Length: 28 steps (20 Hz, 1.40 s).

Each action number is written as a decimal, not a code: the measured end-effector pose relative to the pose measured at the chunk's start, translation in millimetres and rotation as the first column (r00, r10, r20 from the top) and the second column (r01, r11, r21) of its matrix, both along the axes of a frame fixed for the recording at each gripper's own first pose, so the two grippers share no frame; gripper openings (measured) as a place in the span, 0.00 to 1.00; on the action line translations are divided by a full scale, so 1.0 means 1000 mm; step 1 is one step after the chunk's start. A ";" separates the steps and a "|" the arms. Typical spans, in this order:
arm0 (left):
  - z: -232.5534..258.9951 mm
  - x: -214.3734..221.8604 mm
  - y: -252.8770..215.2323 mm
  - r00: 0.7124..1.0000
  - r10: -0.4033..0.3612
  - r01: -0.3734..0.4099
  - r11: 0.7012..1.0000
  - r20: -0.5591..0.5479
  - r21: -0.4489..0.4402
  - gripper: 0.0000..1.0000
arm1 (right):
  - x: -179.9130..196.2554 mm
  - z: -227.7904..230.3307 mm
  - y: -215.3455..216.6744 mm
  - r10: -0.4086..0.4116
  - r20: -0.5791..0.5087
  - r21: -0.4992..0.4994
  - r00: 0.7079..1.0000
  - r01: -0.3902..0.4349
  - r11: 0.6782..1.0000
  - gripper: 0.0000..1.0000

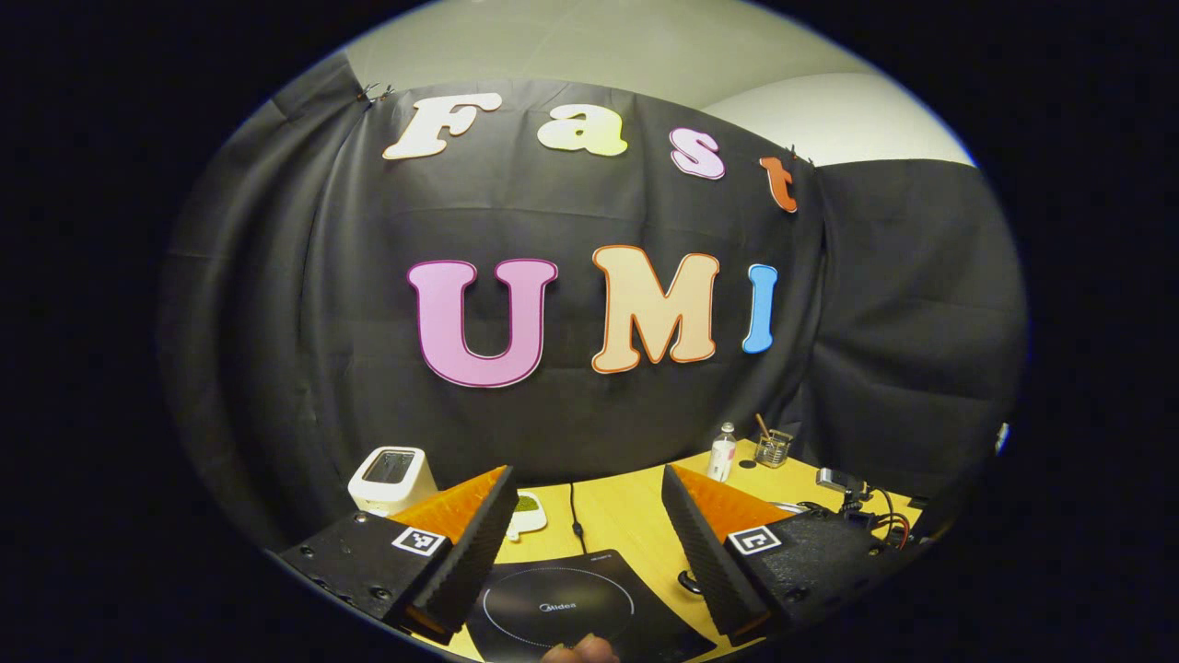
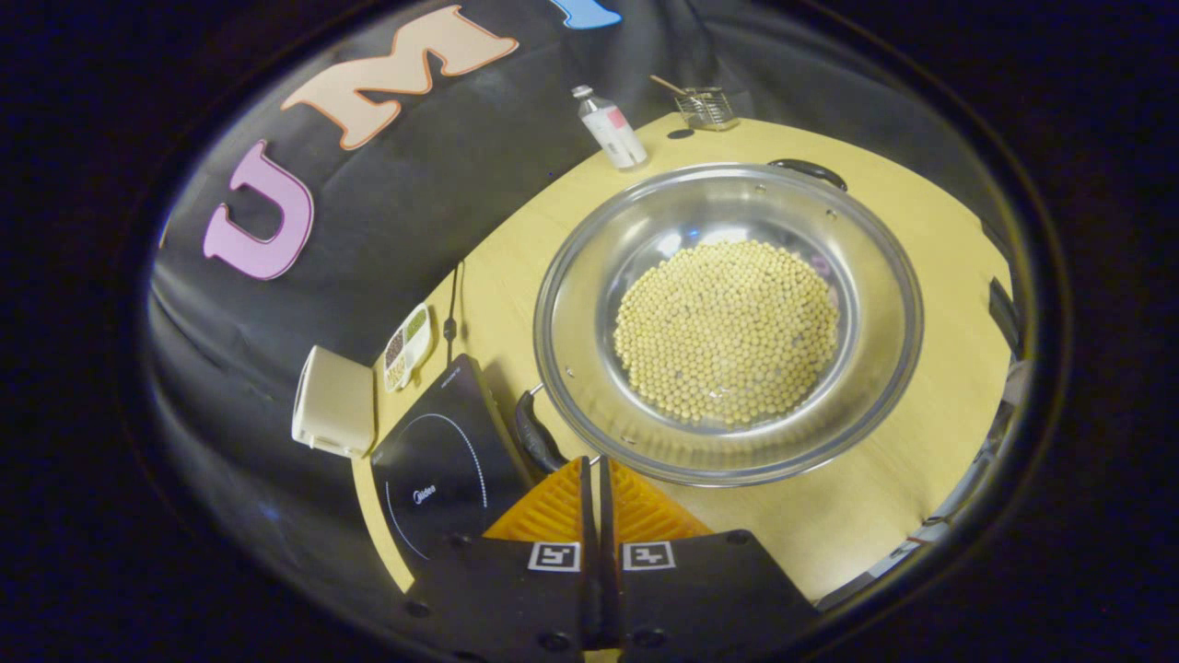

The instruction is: First push the handle of the pot to place it horizontally, then grasp the pot with both hands and set it on the induction cooktop.

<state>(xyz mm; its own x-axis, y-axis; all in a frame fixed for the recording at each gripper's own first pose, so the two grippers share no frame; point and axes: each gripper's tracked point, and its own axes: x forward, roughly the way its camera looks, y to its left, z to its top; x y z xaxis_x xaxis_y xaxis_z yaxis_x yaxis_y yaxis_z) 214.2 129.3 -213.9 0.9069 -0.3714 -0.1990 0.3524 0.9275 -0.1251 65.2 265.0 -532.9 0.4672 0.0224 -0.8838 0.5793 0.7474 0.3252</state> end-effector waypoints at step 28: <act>-0.181 -0.034 -0.152 0.828 0.182 -0.153 0.983 -0.530 0.099 0.91 | 0.073 0.002 -0.251 0.581 -0.018 -0.438 0.814 -0.529 0.727 0.82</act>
